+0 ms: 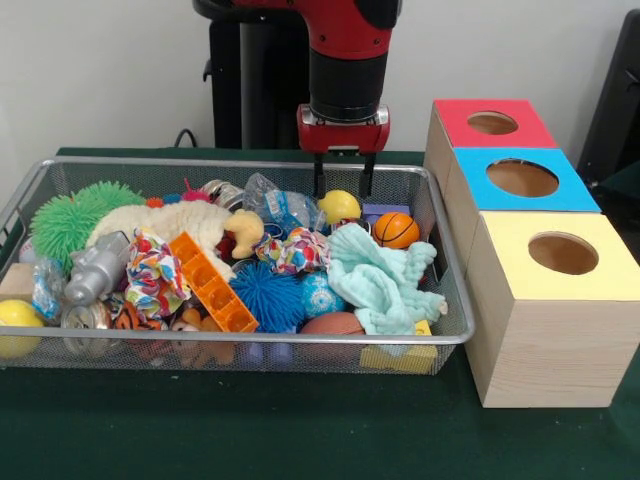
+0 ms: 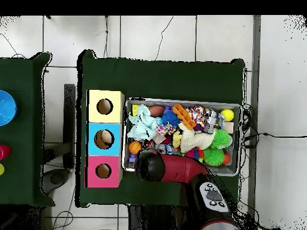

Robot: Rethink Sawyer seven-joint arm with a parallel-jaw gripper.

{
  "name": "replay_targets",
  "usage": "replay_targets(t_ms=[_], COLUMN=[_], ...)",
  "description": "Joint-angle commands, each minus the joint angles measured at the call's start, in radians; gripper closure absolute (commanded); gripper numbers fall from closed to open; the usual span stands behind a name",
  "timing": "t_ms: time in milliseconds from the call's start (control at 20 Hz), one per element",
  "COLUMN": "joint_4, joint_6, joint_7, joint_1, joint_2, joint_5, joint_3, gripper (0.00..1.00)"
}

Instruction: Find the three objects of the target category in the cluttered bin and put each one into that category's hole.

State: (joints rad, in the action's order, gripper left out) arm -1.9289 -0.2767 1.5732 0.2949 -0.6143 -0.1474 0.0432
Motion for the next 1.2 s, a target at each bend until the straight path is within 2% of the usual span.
replay_targets(t_ms=[50,450,700,900,1200], joint_4=[0.139,0.166,0.169,0.139,0.133], joint_6=[-0.150,-0.199,-0.157,-0.120,-0.113], joint_7=[0.073,0.075,0.084,0.104,0.066], joint_1=[-0.008,-0.001,0.006,0.010,0.041], joint_2=[0.007,0.005,0.030,0.028,0.012], joint_5=[0.024,0.013,-0.004,-0.005,-0.039], joint_3=[0.061,0.044,0.032,0.025,0.014], gripper=[0.00,0.00,0.00,0.00,0.00])
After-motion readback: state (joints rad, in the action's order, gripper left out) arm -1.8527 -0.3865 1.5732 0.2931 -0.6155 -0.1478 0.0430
